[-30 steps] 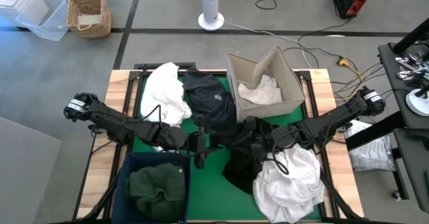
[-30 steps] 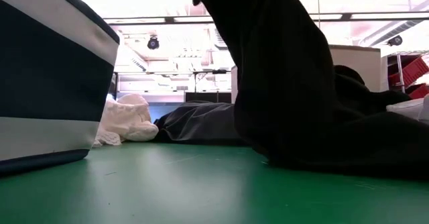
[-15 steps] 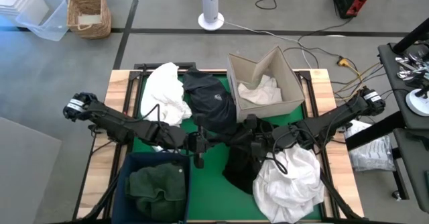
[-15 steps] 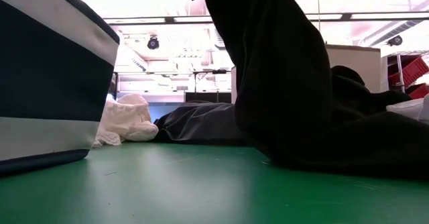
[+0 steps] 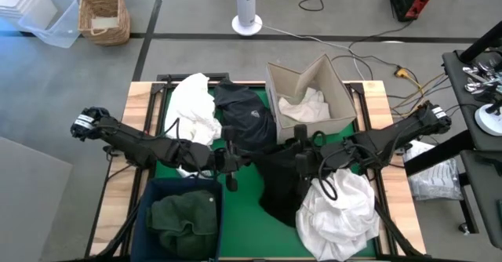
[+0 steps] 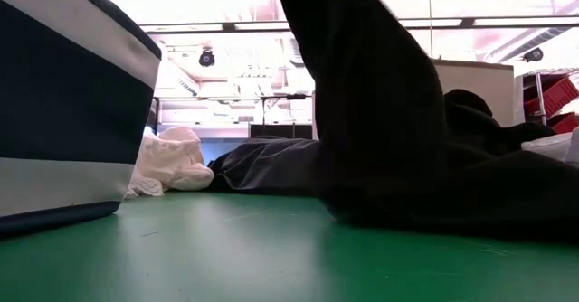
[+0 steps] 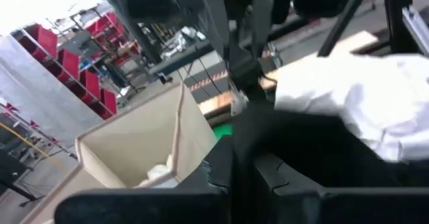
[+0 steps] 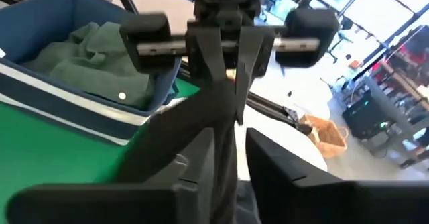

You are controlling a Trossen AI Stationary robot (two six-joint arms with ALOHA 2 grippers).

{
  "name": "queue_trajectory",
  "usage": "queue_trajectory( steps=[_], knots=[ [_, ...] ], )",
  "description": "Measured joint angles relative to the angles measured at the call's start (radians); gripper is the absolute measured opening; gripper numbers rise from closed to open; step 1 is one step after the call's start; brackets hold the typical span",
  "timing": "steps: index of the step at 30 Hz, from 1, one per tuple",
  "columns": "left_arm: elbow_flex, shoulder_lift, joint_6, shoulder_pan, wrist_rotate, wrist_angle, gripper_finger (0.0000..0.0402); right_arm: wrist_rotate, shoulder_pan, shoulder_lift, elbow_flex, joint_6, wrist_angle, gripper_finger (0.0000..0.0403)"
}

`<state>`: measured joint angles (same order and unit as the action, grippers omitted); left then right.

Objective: Sort clothes
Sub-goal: Put the black jacket into the blue laundry organizer

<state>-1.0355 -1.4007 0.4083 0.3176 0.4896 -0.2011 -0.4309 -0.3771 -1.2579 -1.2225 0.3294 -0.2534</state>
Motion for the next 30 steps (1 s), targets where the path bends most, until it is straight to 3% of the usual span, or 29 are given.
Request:
queue_trajectory(
  steps=[8, 15, 24, 30],
  knots=[
    [0.000, 0.093, 0.030, 0.000, 0.023, -0.063, 0.0000, 0.000, 0.000, 0.000, -0.128, -0.127, -0.218, 0.0169],
    [0.000, 0.198, 0.062, 0.001, -0.003, -0.068, 0.0000, 0.001, 0.000, 0.001, -0.145, -0.158, -0.270, 0.0222],
    [0.000, 0.260, 0.093, 0.002, -0.049, -0.074, 0.0000, 0.003, 0.009, -0.003, -0.129, -0.226, -0.253, 0.0267],
    [0.000, 0.244, 0.107, 0.003, -0.135, -0.122, 0.0000, 0.074, 0.058, -0.008, -0.050, -0.230, -0.093, 0.0288]
  ],
)
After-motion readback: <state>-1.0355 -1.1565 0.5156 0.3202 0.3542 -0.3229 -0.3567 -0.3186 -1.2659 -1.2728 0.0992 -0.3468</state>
